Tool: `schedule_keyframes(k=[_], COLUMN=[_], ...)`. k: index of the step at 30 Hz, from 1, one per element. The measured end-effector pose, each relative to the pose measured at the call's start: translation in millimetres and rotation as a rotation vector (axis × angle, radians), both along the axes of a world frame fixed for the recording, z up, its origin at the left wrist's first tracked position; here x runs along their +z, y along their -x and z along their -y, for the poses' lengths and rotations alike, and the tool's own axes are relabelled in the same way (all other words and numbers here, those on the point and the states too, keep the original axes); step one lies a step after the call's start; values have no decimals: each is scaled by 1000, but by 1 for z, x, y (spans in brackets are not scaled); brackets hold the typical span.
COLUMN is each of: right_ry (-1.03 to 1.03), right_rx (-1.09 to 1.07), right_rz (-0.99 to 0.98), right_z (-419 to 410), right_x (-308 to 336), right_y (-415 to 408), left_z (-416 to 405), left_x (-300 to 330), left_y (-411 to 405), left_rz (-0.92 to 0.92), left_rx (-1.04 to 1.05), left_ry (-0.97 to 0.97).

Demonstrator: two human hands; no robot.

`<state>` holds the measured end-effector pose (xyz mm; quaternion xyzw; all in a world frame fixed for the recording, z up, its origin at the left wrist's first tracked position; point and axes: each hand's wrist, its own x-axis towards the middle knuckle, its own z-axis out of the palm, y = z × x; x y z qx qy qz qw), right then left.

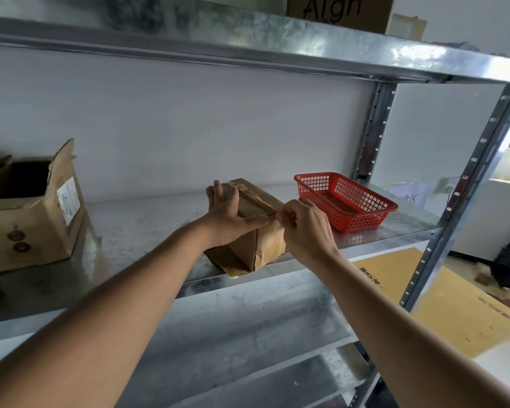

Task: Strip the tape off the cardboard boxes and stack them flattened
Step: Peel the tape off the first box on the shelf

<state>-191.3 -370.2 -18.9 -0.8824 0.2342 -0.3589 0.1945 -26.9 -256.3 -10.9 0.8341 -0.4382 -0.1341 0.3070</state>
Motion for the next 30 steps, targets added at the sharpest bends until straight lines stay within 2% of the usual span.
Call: schedule_keyframes(k=[10, 15, 18, 22, 25, 30], right_ry=[-97, -57, -50, -288, -357, -293], right_rx=[21, -10, 3, 114, 122, 77], right_rz=[-125, -198, -88, 126, 238, 214], right_z=[-6, -10, -8, -2, -3, 1], right_x=[21, 25, 17, -10, -21, -18], right_y=[4, 4, 4, 13, 8, 1], left_z=[5, 5, 4, 2, 1, 1], left_x=[0, 0, 1, 3, 5, 1], left_y=[-7, -7, -6, -3, -1, 1], left_rz=[18, 29, 23, -5, -26, -15], left_rx=[-20, -22, -14, -29, -46, -41], left_ry=[-94, -110, -103, -62, -61, -60])
